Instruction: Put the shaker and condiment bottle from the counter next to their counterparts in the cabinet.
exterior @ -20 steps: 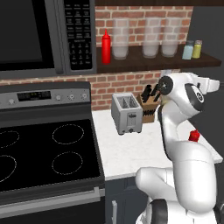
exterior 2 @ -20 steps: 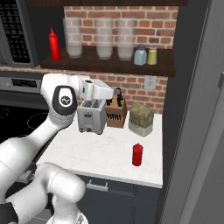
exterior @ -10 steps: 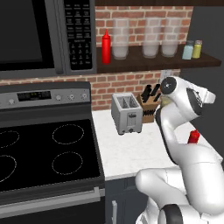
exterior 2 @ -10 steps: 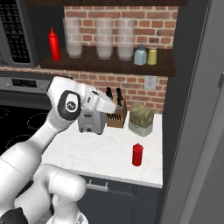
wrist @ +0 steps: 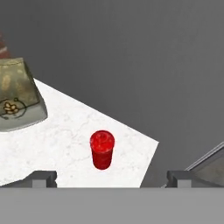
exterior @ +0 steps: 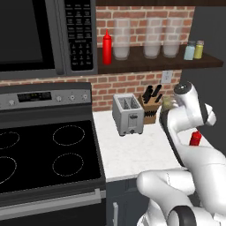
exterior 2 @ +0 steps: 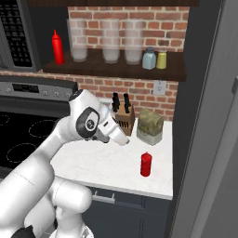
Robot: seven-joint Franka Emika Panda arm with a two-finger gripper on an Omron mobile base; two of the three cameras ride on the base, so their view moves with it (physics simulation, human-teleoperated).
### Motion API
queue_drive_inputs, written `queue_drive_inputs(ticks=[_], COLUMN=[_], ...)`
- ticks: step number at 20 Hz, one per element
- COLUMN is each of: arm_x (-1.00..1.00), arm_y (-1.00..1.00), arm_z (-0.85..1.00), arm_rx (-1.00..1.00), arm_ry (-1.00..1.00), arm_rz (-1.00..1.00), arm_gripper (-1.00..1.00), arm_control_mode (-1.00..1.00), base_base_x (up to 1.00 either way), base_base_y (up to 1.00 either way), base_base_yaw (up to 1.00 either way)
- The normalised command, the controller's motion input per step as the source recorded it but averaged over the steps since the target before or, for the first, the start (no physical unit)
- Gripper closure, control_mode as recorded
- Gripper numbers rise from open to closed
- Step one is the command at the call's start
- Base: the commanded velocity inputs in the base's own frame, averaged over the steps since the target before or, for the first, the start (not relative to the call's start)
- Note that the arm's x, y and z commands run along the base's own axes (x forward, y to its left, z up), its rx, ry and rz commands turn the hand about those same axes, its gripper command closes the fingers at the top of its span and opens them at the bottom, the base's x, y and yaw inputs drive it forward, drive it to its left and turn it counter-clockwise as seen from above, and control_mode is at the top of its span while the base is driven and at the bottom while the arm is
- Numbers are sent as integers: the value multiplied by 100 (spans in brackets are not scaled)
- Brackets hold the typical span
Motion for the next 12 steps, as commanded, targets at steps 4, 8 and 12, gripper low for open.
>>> queue_drive_inputs(ticks=[4,8,12], arm_x=[-1,-5,-9], arm_y=[-3,0,0], arm_z=[-100,-96,-44], arm_rx=[-18,-40,-18], arm_ry=[1,-26,-37], arm_rz=[-5,-4,-3], arm_gripper=[-100,-100,-100], arm_control_mode=[-100,-100,-100], base_base_x=[0,0,0], base_base_y=[0,0,0], base_base_yaw=[0,0,0])
